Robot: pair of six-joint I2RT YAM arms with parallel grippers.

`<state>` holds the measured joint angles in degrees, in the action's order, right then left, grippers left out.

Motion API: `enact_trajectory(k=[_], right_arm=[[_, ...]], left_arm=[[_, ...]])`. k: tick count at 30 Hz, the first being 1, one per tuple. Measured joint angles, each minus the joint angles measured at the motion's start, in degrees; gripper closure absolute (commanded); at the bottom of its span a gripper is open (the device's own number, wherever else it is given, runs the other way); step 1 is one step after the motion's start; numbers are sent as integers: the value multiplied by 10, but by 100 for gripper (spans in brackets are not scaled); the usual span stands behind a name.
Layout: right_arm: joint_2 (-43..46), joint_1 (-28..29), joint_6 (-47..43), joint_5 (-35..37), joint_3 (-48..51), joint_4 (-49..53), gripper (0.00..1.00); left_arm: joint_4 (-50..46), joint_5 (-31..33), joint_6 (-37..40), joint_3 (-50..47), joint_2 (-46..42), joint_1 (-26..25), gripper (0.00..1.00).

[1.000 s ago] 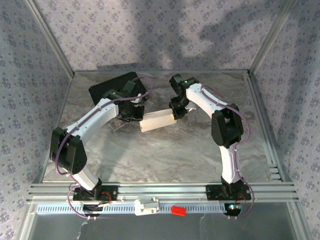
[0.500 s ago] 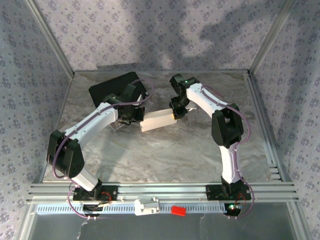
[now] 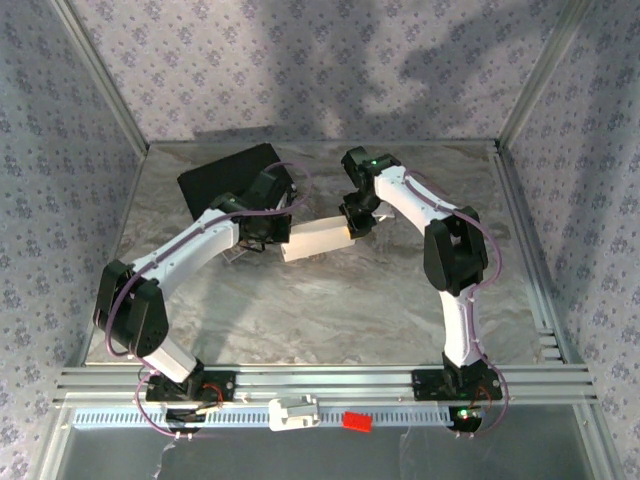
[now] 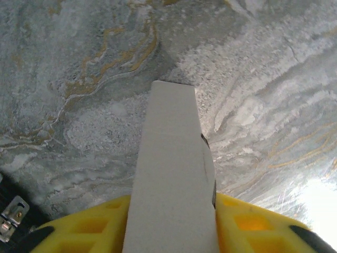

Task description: Fold the paper box

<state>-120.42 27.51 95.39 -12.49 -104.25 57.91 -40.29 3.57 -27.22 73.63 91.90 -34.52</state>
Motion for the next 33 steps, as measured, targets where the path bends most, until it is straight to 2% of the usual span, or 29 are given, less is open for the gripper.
enact_trajectory(k=[4,7,14,18,22,27,33], right_arm=[[5,0,-42,-5,5,-26,26],[26,-5,-66,-3,27,-57,19],[119,-14,-110,-21,93,-155,17],[181,-21,-110,-38,174,-223,17],[218,-27,-110,-48,248,-267,19],[238,-32,-108,-53,300,-322,29],[236,-35,-113,-56,307,-358,54]], left_arm=[[26,8,-1,-1,8,0,97],[38,8,-1,0,12,0,97],[62,-2,0,13,27,-3,97],[66,-7,0,24,35,-4,97],[69,-10,0,30,40,-4,97],[71,-14,0,36,46,-4,97],[71,-18,2,37,46,-4,93]])
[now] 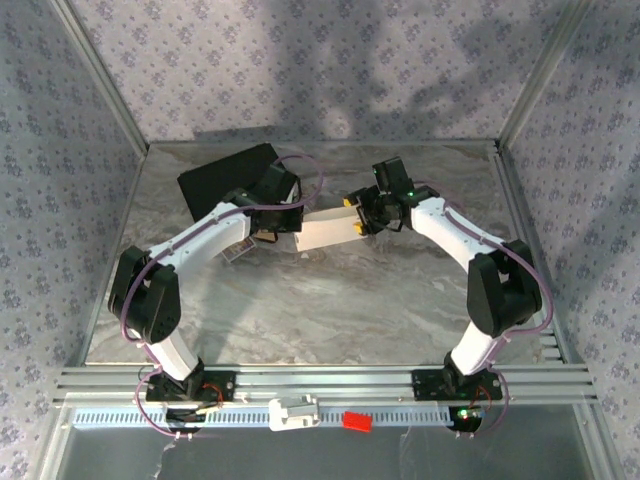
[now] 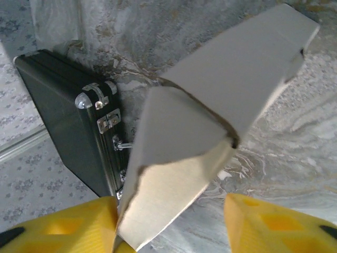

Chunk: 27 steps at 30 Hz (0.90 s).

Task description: Fold the paper box

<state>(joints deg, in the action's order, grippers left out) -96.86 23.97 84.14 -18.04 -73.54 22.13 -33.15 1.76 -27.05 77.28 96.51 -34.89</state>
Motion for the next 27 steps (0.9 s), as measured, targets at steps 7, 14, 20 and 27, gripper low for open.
enact_trajectory(k=[7,14,20,27], right_arm=[[-5,-2,0,0,4,-16,60],[-15,-3,-2,-11,1,-26,63],[-31,-2,-2,-14,-18,-23,65],[-38,-2,-2,-21,-24,-19,66]], left_arm=[[-12,-22,-26,-8,-8,7,59],[-10,-127,-111,-40,-34,45,56],[20,-195,-206,-81,-58,79,56],[89,-246,-269,-92,-64,90,58]])
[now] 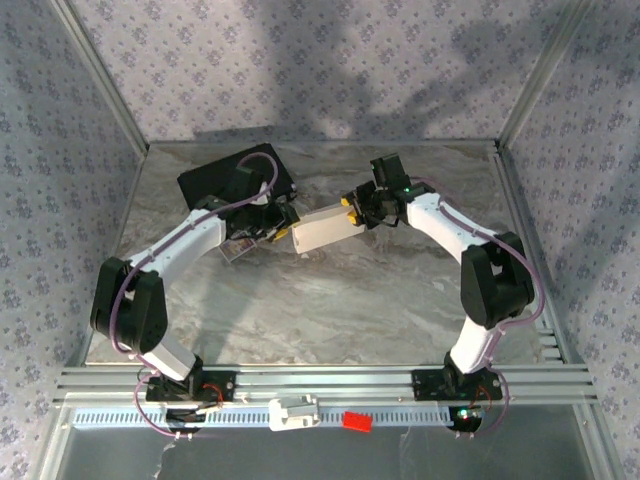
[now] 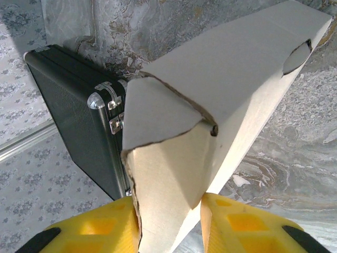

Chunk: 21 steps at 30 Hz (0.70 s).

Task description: Fold the paper box

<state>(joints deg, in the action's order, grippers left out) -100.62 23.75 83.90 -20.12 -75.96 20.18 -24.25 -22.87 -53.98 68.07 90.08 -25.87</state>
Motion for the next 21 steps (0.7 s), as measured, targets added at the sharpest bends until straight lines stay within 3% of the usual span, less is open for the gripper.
enact_trajectory(k=[8,21], right_arm=[[0,0,0,-2,-1,2,68],[-2,0,0,-3,-1,1,68]], left_arm=[[25,-3,-50,-26,-63,25,54],[80,-11,-96,-58,-9,32,58]])
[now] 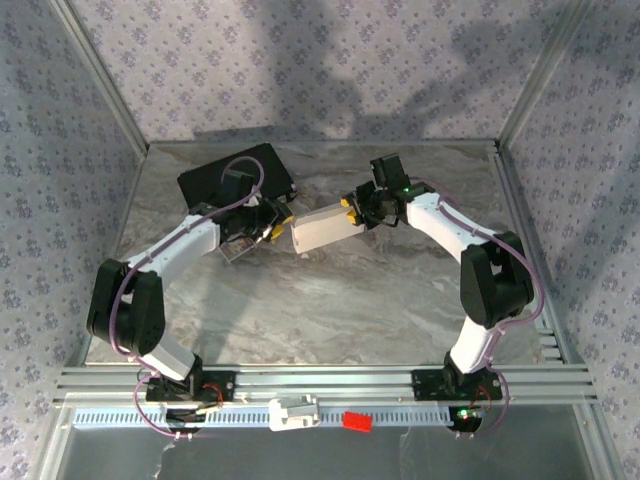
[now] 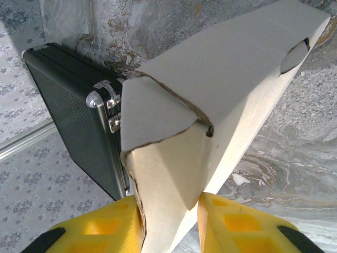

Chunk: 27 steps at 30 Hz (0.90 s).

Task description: Fold the paper box

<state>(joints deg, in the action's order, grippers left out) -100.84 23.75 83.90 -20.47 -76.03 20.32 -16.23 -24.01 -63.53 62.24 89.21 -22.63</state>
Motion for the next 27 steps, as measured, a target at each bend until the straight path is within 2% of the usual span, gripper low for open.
enact_trajectory(k=[9,20,27], right_arm=[[-2,0,0,-2,0,-2,69],[-25,-6,-25,-21,-33,61,68],[-50,-14,-53,-39,-72,119,70]], left_arm=[[47,-13,11,-30,-2,0,63],[14,28,123,-23,-2,-33,67],[13,41,161,-19,11,-38,68]])
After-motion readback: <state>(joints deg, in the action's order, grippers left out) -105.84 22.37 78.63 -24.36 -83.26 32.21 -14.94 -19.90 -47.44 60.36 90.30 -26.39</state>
